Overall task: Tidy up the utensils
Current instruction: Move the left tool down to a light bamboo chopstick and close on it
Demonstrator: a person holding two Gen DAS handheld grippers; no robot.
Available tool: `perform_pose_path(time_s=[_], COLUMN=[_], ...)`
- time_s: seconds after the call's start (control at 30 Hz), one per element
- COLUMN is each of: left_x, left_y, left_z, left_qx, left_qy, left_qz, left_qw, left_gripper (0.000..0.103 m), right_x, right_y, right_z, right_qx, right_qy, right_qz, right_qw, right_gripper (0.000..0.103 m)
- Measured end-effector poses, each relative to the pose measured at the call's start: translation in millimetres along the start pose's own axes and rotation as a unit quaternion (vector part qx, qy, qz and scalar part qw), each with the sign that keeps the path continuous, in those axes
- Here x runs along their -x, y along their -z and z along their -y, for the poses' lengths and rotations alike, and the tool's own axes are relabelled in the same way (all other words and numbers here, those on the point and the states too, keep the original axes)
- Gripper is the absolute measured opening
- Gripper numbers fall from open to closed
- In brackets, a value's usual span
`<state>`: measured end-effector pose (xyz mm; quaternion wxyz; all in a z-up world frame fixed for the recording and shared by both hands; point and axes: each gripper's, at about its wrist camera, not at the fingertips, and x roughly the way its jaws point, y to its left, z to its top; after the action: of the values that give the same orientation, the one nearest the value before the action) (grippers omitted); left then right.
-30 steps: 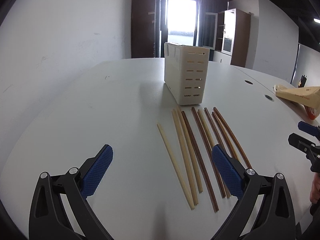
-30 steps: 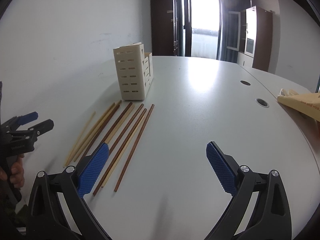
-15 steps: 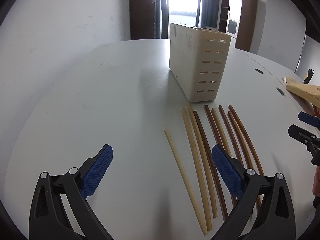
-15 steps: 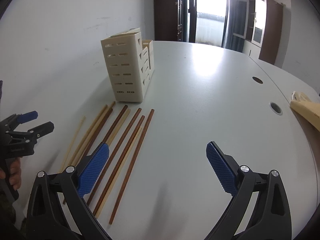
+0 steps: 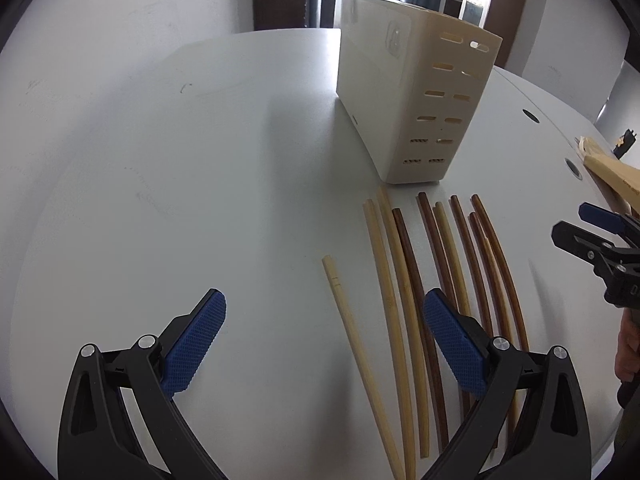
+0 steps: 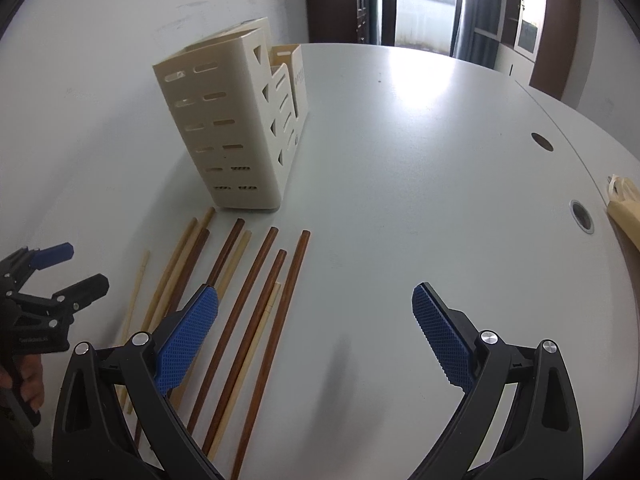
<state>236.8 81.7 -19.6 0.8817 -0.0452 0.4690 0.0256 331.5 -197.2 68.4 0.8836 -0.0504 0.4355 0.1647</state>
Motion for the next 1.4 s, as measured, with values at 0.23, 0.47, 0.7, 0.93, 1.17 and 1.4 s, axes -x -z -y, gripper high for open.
perform_pose_path(time_s=[0.23, 0.47, 0.7, 0.93, 1.17, 1.4], left_x=[-15.3, -27.5, -42.7, -53.4, -66.3, -75.5], left_y=[-8.6, -16.8, -18.7, -22.1, -30.7, -36.7], left_z=[1.9, -6.8, 0.1, 0.5, -0.3, 3.7], left_qx=[-0.007, 0.007, -0.004, 0.004, -0.006, -0.021], left_qy=[-0.013, -0.004, 0.001, 0.004, -0.004, -0.021], left_qz=[-0.024, -0.047, -0.059, -0.074, -0.099, -0.105], left_qw=[0.9996, 0.9989, 0.9982, 0.9973, 0.9951, 0.9940], left_gripper=[0.096, 0.087, 0.078, 0.067, 0.054, 0.040], right_x=[-27.5, -54.9, -77.9, -97.6, -108.5, -115.6], right_y=[-15.0, -23.6, -24.0, -19.0, -9.5, -2.2], right_z=[-7.2, 0.4, 4.5, -6.9, -12.9, -23.8], right_qx=[0.015, -0.019, -0.039, -0.042, -0.030, -0.018], right_qy=[0.015, 0.014, 0.017, 0.017, 0.030, 0.041], right_qz=[-0.037, -0.065, -0.074, -0.083, -0.092, -0.099], right_qw=[0.999, 0.998, 0.996, 0.996, 0.995, 0.994], right_gripper=[0.091, 0.078, 0.071, 0.061, 0.054, 0.043])
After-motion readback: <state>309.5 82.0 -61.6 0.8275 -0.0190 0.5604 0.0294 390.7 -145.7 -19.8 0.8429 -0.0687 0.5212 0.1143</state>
